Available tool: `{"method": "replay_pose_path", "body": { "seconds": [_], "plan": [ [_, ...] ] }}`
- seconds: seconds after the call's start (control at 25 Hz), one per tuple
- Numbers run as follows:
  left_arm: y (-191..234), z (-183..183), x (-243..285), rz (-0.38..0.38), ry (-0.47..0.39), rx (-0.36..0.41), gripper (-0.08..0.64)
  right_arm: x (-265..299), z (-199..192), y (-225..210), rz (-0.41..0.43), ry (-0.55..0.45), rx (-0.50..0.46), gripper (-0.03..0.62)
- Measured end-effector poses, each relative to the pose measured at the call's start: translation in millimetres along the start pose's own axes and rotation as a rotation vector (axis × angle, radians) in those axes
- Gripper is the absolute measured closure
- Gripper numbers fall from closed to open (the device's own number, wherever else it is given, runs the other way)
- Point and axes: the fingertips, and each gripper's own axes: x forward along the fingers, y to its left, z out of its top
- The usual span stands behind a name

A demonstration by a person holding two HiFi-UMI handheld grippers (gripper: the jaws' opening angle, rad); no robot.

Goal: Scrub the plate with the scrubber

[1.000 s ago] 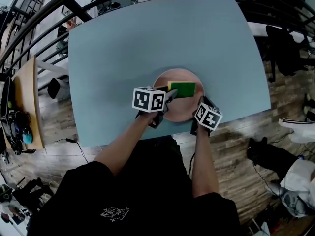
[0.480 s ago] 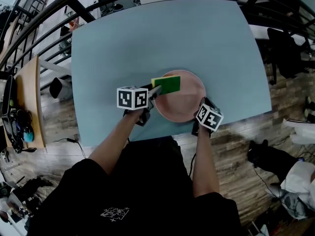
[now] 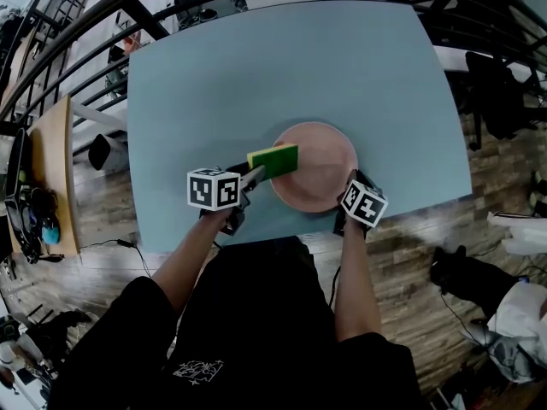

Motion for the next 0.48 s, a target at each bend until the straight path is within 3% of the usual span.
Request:
{"method": "replay_pose_path", "body": {
  "seconds": [0.48],
  "plan": [
    [-17,-27,-8,-0.027,0.048,-0.001,0.428,1,0,0,0.007,0.003,-0.001,0.572]
  ]
}}
